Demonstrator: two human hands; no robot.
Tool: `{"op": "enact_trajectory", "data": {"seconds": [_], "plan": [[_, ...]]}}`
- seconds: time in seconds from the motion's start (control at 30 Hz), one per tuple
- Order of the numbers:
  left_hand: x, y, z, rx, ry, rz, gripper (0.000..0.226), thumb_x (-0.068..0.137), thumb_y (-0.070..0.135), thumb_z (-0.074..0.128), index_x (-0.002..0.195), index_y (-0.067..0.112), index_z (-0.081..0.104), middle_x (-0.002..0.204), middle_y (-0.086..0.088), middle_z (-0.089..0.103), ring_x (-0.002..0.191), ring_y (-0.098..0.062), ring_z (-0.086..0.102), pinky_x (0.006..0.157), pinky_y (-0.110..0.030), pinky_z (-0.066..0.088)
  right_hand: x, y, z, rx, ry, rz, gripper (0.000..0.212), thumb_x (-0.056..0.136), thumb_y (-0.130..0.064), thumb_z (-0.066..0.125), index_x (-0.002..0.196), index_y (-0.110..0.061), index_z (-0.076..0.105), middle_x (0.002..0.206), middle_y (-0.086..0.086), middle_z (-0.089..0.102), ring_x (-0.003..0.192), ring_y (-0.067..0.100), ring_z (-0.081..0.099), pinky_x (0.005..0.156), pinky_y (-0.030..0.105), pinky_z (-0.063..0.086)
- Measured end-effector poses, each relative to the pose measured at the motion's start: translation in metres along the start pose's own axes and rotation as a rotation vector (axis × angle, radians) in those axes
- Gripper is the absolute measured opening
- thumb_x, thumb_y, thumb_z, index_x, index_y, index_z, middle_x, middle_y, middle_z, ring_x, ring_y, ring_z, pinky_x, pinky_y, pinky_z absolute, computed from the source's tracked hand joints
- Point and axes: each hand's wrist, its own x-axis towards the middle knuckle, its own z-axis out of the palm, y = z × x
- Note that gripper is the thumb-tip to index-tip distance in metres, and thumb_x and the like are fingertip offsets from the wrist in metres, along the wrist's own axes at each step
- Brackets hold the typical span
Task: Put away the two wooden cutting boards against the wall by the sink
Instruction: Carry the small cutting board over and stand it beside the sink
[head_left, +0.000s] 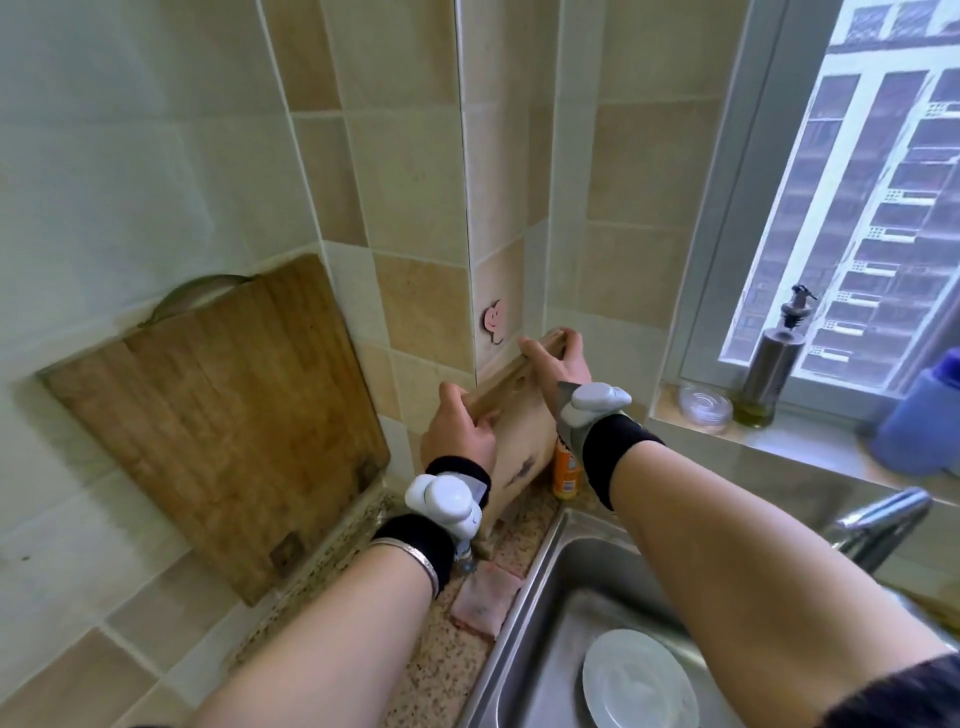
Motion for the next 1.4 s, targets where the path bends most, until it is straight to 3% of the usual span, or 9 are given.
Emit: {"op": "enact_trajectory", "data": {"seconds": [0.17, 0.3, 0.53, 0.97, 1.07, 1.2, 1.33, 1.4], "plan": [[-0.004, 0.000, 0.019, -0.012, 0.015, -0.036, 0.020, 0.084, 0.009, 0.053, 0.097, 0.015, 0.039, 0.089, -0.011, 0.067, 0.078, -0.037, 0.063, 0.060, -0.031, 0.038, 0.011, 0.006, -0.003, 0.007, -0.006, 0.010, 0.033, 0.075, -0.037, 0.063, 0.101, -0.031, 0.042, 0.080, -0.007, 0.056, 0.052, 0.000, 0.059, 0.041, 0.013, 0.045], [-0.006, -0.001, 0.031, -0.053, 0.014, -0.034, 0.021, 0.082, 0.006, 0.048, 0.092, 0.019, 0.036, 0.091, -0.012, 0.066, 0.078, -0.038, 0.061, 0.059, -0.032, 0.038, 0.019, 0.013, -0.006, -0.087, 0.000, 0.022, 0.042, 0.070, -0.042, 0.061, 0.107, -0.032, 0.045, 0.084, -0.014, 0.056, 0.070, 0.005, 0.056, 0.055, 0.022, 0.043], [0.006, -0.008, 0.052, -0.093, 0.003, -0.072, 0.030, 0.081, 0.009, 0.049, 0.087, 0.028, 0.027, 0.089, -0.009, 0.066, 0.075, -0.036, 0.061, 0.059, -0.031, 0.038, 0.042, 0.021, 0.000, -0.150, 0.006, 0.011, 0.047, 0.070, -0.038, 0.060, 0.115, -0.027, 0.049, 0.081, -0.013, 0.055, 0.067, 0.006, 0.053, 0.054, 0.022, 0.040], [0.021, -0.020, 0.098, -0.123, -0.081, -0.176, 0.027, 0.088, 0.023, 0.054, 0.089, 0.026, 0.027, 0.097, -0.012, 0.067, 0.085, -0.037, 0.062, 0.066, -0.035, 0.043, 0.085, 0.064, 0.008, -0.223, 0.008, 0.077, 0.047, 0.073, -0.035, 0.058, 0.118, -0.025, 0.052, 0.081, -0.014, 0.056, 0.067, 0.005, 0.055, 0.056, 0.022, 0.043], [0.023, -0.018, 0.106, -0.139, -0.090, -0.201, 0.028, 0.088, 0.023, 0.056, 0.090, 0.024, 0.028, 0.097, -0.014, 0.067, 0.086, -0.039, 0.062, 0.068, -0.036, 0.042, 0.095, 0.072, 0.009, -0.235, 0.007, 0.077, 0.048, 0.075, -0.034, 0.057, 0.122, -0.024, 0.050, 0.091, -0.005, 0.061, 0.075, 0.015, 0.059, 0.066, 0.026, 0.046], [0.030, -0.015, 0.112, -0.169, -0.104, -0.208, 0.029, 0.087, 0.024, 0.058, 0.089, 0.025, 0.029, 0.097, -0.011, 0.067, 0.085, -0.037, 0.062, 0.066, -0.032, 0.040, 0.106, 0.075, 0.008, -0.237, 0.005, 0.084, 0.050, 0.080, -0.035, 0.056, 0.128, -0.025, 0.046, 0.111, 0.004, 0.063, 0.087, 0.022, 0.060, 0.063, 0.025, 0.044], [0.037, -0.013, 0.119, -0.233, -0.127, -0.190, 0.027, 0.086, 0.018, 0.059, 0.088, 0.022, 0.033, 0.099, -0.006, 0.055, 0.082, -0.032, 0.058, 0.069, -0.032, 0.041, 0.112, 0.082, 0.009, -0.273, 0.007, 0.043, 0.065, 0.086, -0.033, 0.053, 0.146, -0.021, 0.031, 0.145, 0.005, 0.043, 0.124, 0.025, 0.049, 0.090, 0.023, 0.035], [0.041, -0.012, 0.121, -0.253, -0.127, -0.147, 0.021, 0.085, 0.013, 0.059, 0.092, 0.015, 0.039, 0.101, 0.000, 0.042, 0.082, -0.026, 0.053, 0.073, -0.030, 0.040, 0.112, 0.085, 0.009, -0.283, 0.001, 0.042, 0.070, 0.088, -0.034, 0.050, 0.150, -0.019, 0.022, 0.153, 0.004, 0.031, 0.135, 0.024, 0.039, 0.095, 0.023, 0.027]]}}
